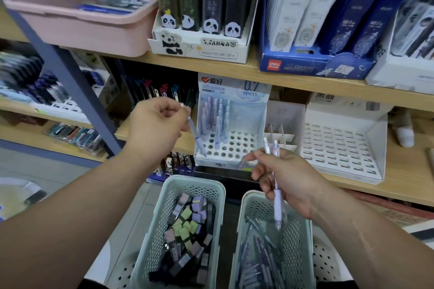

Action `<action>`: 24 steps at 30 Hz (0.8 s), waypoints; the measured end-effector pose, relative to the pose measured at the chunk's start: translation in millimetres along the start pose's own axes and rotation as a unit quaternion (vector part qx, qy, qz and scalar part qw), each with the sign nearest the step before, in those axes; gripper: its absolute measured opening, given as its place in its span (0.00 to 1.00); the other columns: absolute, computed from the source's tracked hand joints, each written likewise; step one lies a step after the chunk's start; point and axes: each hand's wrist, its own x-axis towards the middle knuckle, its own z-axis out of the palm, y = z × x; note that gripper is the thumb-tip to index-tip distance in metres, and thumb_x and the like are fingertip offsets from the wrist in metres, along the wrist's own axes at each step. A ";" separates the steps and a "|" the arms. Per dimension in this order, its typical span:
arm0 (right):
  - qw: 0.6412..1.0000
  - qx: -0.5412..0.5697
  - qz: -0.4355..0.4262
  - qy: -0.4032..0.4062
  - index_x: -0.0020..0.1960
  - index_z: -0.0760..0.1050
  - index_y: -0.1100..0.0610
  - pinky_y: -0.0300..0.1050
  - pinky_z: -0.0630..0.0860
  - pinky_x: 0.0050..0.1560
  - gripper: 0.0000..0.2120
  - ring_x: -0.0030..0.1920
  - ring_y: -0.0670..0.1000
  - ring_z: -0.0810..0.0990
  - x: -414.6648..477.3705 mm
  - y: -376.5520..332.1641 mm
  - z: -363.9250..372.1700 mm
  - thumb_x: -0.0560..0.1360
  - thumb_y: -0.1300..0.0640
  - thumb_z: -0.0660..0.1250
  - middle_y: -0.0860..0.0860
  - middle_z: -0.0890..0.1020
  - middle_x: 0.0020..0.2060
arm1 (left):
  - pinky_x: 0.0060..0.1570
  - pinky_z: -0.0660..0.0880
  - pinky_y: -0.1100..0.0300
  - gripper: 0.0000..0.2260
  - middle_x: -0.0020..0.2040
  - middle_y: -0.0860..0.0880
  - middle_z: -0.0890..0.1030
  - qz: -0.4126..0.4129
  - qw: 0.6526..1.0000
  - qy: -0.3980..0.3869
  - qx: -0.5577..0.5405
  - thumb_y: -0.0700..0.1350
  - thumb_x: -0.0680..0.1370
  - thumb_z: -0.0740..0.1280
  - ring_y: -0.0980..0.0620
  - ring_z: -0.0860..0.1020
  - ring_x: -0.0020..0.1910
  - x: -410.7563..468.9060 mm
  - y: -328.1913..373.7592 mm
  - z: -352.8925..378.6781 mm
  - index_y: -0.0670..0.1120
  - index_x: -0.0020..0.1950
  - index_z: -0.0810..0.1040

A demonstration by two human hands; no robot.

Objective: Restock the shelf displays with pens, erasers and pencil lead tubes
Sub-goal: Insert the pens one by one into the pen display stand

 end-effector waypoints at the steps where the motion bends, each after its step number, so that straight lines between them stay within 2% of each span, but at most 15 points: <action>1: 1.000 0.003 -0.004 0.004 0.57 0.80 0.61 0.41 0.68 0.23 0.13 0.25 0.49 0.71 0.3 -0.1 -0.2 0.83 0.53 0.62 0.54 0.79 0.31 | 0.39 0.82 0.51 0.06 0.33 0.47 0.83 0.012 1.000 -0.004 0.017 0.43 0.78 0.71 0.51 0.84 0.35 -1.5 -1.3 2.1 0.46 0.41 0.83; 4: 1.000 0.009 -0.013 0.014 0.56 0.79 0.61 0.41 0.68 0.24 0.12 0.24 0.50 0.70 1.6 1.0 -1.8 0.83 0.54 0.62 0.54 0.78 0.31 | 0.43 0.83 0.48 0.06 0.33 0.51 0.84 0.057 0.995 -0.018 0.074 0.45 0.76 0.72 0.51 0.84 0.37 -3.8 -3.2 9.6 0.49 0.39 0.83; 9: 0.999 0.021 -0.017 0.019 0.56 0.80 0.61 0.42 0.68 0.25 0.12 0.25 0.50 0.70 2.3 1.9 -7.0 0.83 0.53 0.63 0.54 0.78 0.31 | 0.41 0.82 0.51 0.07 0.33 0.51 0.83 0.083 0.990 -0.035 0.113 0.46 0.76 0.73 0.53 0.83 0.35 -5.5 -0.9 24.3 0.47 0.39 0.82; 12: 0.999 0.023 -0.019 0.024 0.57 0.79 0.61 0.42 0.68 0.25 0.12 0.25 0.51 0.70 3.6 0.8 -11.8 0.83 0.54 0.63 0.55 0.78 0.31 | 0.40 0.81 0.56 0.08 0.33 0.52 0.83 0.091 0.987 -0.030 0.131 0.47 0.76 0.74 0.55 0.82 0.34 -5.3 1.7 31.9 0.48 0.38 0.81; 16: 0.999 0.023 -0.017 0.020 0.58 0.79 0.60 0.43 0.68 0.26 0.12 0.26 0.51 0.70 4.2 -1.2 -16.3 0.83 0.53 0.64 0.55 0.78 0.31 | 0.34 0.75 0.69 0.09 0.30 0.53 0.82 0.105 0.984 -0.021 0.145 0.46 0.75 0.75 0.58 0.81 0.31 -7.1 5.6 37.7 0.47 0.36 0.80; 24: 0.999 0.039 -0.021 0.013 0.57 0.79 0.61 0.42 0.67 0.25 0.12 0.25 0.50 0.70 1.0 -7.0 -21.1 0.84 0.53 0.62 0.54 0.77 0.30 | 0.32 0.72 0.72 0.09 0.28 0.56 0.79 0.151 0.976 -0.012 0.159 0.43 0.74 0.75 0.58 0.79 0.32 -12.8 8.8 38.0 0.45 0.35 0.81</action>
